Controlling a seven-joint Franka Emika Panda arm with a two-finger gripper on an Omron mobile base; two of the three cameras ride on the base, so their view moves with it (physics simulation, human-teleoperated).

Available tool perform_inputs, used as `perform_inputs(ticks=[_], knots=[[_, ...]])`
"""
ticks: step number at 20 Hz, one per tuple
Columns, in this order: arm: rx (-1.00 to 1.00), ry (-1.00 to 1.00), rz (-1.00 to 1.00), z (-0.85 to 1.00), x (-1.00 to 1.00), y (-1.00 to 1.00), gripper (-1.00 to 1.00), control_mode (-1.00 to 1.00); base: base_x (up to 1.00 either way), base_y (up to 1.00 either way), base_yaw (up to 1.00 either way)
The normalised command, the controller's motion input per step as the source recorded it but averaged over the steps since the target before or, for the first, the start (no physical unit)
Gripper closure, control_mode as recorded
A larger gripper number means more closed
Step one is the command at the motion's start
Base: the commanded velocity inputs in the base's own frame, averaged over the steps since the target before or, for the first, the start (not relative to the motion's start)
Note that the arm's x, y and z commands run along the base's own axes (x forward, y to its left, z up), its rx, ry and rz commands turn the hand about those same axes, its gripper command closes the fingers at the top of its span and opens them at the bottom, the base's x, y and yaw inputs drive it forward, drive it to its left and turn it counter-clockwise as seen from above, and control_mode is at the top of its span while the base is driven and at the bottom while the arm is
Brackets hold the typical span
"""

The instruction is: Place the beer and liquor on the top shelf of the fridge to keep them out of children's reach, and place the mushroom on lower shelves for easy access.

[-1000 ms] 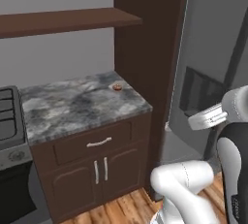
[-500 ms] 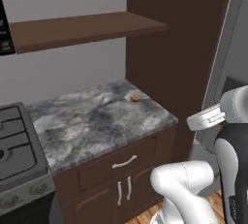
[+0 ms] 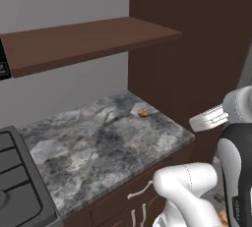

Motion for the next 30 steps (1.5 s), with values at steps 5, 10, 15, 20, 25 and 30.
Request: perform_inputs(ticks=[5, 10, 15, 20, 25, 30], knots=[[0.0, 0.0, 0.0, 0.0, 0.0, 0.0, -1.0, 1.0, 0.43, 0.42, -0.24], [-0.02, 0.0, -0.12, -0.11, 0.25, 0.16, -1.0, -1.0, 0.15, 0.13, -0.09], [0.0, 0.0, -0.2, -0.3, 0.55, 0.21, -1.0, -1.0, 0.0, 0.0, 0.0], [0.0, 0.02, -0.19, -0.31, 0.6, 0.07, -1.0, -1.0, 0.0, 0.0, 0.0], [0.03, 0.07, -0.13, -0.3, 0.6, 0.0, -1.0, -1.0, 0.0, 0.0, 0.0], [0.07, 0.1, -0.12, -0.36, 0.47, 0.0, -1.0, -1.0, 0.0, 0.0, 0.0]])
